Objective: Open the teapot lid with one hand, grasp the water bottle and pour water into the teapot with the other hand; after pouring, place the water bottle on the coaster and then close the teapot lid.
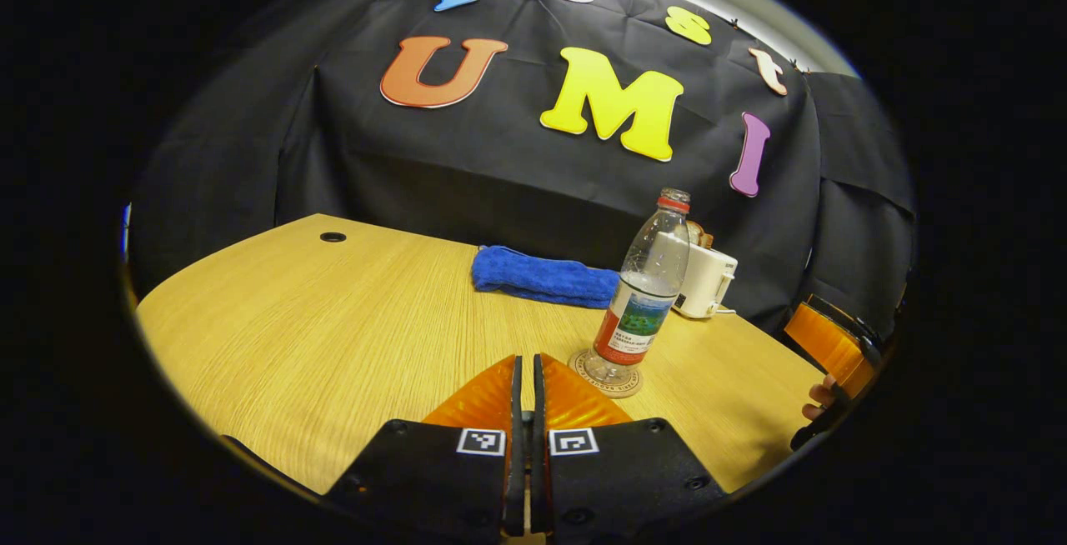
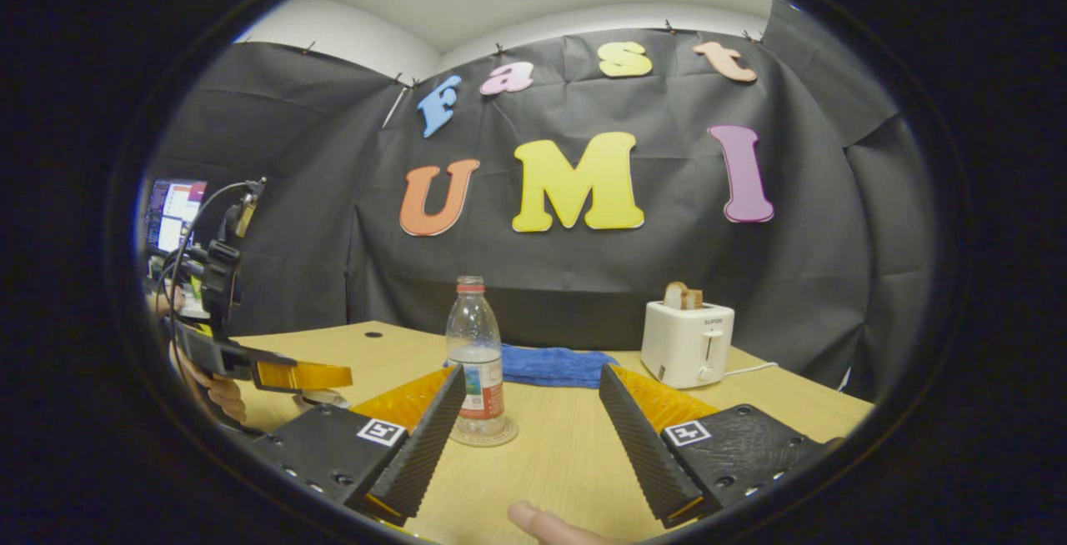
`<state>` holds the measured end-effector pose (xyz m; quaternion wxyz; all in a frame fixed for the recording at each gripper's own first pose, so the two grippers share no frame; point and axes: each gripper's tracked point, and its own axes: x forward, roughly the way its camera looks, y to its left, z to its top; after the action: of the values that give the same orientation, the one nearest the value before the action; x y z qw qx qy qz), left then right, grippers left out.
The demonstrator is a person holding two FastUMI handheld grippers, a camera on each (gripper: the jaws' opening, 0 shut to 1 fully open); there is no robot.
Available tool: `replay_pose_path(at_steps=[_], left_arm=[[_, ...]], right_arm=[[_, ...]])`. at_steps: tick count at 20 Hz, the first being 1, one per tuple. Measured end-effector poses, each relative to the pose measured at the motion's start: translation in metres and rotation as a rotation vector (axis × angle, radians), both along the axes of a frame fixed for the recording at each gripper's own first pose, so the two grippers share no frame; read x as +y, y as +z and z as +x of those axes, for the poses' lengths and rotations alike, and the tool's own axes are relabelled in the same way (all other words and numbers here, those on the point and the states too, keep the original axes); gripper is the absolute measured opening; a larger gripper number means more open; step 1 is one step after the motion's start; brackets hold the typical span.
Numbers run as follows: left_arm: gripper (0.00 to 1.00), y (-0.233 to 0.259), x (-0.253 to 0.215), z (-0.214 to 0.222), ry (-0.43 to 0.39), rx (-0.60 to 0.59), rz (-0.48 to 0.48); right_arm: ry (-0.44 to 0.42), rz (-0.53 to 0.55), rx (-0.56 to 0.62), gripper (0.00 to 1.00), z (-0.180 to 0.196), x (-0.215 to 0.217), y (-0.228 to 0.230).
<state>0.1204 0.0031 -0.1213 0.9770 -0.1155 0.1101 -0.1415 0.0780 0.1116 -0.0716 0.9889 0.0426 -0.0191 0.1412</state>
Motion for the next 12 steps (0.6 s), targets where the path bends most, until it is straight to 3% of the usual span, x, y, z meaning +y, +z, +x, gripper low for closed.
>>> replay_pose_path(at_steps=[4,9,12], left_arm=[[0.06,-0.005,-0.001,-0.007,0.018,-0.022,0.076],[0.06,-0.007,0.001,-0.008,0.11,-0.096,0.294],[0.05,-0.006,0.002,-0.007,0.139,-0.111,0.332]], right_arm=[[-0.002,0.013,-0.001,0.96,-0.001,-0.002,0.003],[0.003,0.015,-0.024,0.96,-0.008,-0.001,0.01],[-0.006,0.014,-0.022,0.96,-0.006,-0.004,0.008]])
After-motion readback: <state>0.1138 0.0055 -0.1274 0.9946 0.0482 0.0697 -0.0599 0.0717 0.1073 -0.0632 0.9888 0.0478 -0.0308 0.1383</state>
